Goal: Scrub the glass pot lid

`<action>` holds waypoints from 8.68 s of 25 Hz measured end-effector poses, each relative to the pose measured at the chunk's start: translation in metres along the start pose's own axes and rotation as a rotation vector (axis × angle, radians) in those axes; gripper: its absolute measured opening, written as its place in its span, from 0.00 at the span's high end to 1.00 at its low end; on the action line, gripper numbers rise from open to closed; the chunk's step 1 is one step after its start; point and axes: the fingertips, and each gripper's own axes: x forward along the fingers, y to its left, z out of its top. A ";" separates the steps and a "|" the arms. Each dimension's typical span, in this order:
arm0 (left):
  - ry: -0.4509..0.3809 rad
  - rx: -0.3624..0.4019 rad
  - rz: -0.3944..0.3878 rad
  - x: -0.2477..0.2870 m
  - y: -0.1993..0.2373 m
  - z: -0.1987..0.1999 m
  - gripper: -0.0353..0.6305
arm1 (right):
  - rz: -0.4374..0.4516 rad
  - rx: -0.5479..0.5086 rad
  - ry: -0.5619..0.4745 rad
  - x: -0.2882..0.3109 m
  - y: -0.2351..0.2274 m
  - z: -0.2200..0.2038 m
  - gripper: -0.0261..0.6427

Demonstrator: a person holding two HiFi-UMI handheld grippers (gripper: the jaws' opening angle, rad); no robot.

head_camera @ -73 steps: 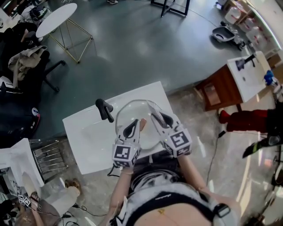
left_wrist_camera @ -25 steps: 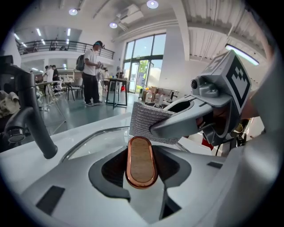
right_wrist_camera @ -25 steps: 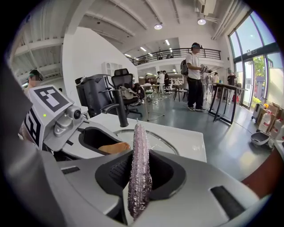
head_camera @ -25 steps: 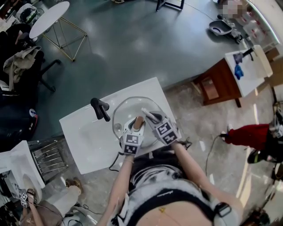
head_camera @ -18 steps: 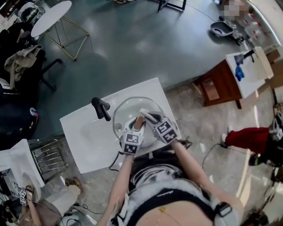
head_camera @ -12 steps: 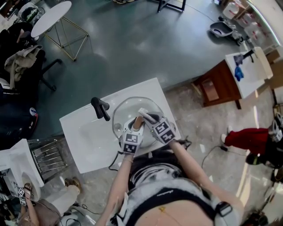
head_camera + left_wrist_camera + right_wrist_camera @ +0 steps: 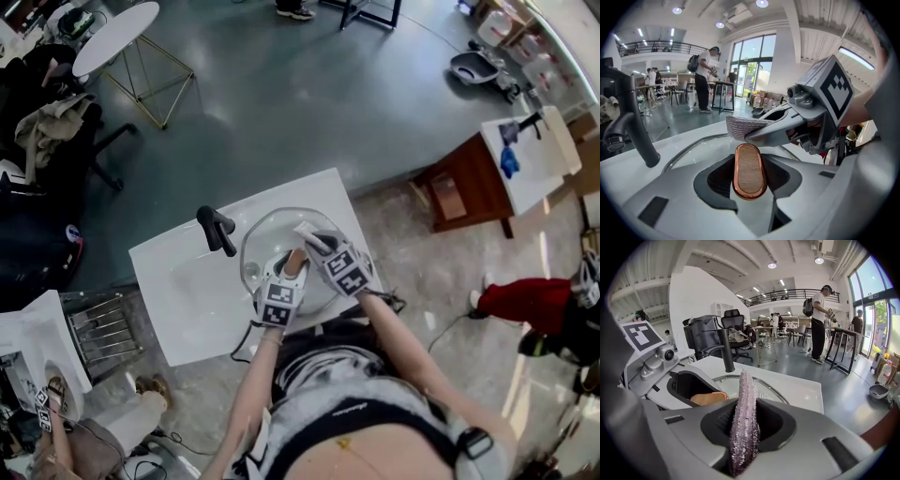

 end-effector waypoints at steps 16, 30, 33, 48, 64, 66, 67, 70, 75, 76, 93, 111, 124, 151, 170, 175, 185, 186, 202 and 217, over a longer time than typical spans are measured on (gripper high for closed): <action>0.005 0.003 0.002 0.002 0.000 0.000 0.69 | -0.080 0.033 0.034 0.014 -0.045 -0.003 0.82; 0.014 0.006 0.006 0.002 0.000 -0.001 0.69 | 0.104 -0.025 0.038 0.015 -0.011 0.005 0.82; 0.014 0.006 0.007 0.003 -0.001 0.000 0.69 | 0.160 -0.048 0.027 0.014 0.002 0.008 0.82; 0.011 -0.001 0.008 0.005 -0.001 -0.004 0.69 | 0.386 -0.061 0.040 0.017 0.009 0.008 0.83; 0.006 -0.004 0.004 0.008 -0.002 -0.003 0.69 | 0.297 -0.154 0.075 0.051 -0.002 0.029 0.83; 0.007 -0.002 0.007 0.008 -0.002 -0.003 0.69 | 0.282 -0.171 0.076 0.058 -0.005 0.032 0.83; 0.008 -0.003 0.007 0.007 -0.002 -0.003 0.69 | 0.274 -0.181 0.075 0.061 -0.006 0.033 0.82; 0.008 -0.003 0.007 0.007 -0.003 -0.003 0.69 | 0.265 -0.211 0.088 0.069 -0.006 0.037 0.82; 0.008 0.000 0.007 0.007 -0.003 -0.003 0.69 | 0.285 -0.267 0.108 0.074 0.001 0.039 0.82; 0.008 0.000 0.006 0.007 -0.003 -0.003 0.69 | 0.295 -0.276 0.110 0.074 0.003 0.039 0.82; 0.008 0.000 0.007 0.008 -0.002 -0.004 0.69 | 0.522 -0.248 0.186 0.049 0.043 0.029 0.83; 0.016 -0.015 0.001 0.008 -0.003 -0.003 0.68 | 0.502 -0.369 0.220 0.074 0.060 0.040 0.83; 0.011 -0.001 0.012 0.008 -0.004 -0.003 0.68 | 0.538 -0.461 0.256 0.088 0.086 0.051 0.83; -0.200 -0.890 0.052 -0.122 0.084 -0.117 0.61 | 0.527 -0.424 0.180 0.084 0.084 0.051 0.82; -0.137 -0.971 -0.192 -0.092 0.070 -0.115 0.74 | 0.487 -0.424 0.182 0.078 0.093 0.053 0.82; -0.134 -0.955 -0.170 -0.092 0.069 -0.114 0.74 | 0.491 -0.470 0.211 0.077 0.108 0.052 0.82; -0.132 -0.955 -0.159 -0.092 0.069 -0.113 0.73 | 0.525 -0.546 0.249 0.073 0.133 0.045 0.82; -0.131 -0.955 -0.158 -0.092 0.069 -0.113 0.73 | 0.522 -0.555 0.256 0.073 0.133 0.044 0.82; -0.126 -0.934 -0.169 -0.092 0.068 -0.111 0.74 | 0.600 -0.716 0.341 0.066 0.176 0.029 0.83; -0.128 -0.943 -0.158 -0.091 0.068 -0.114 0.76 | 0.599 -0.649 0.375 0.047 0.135 0.027 0.83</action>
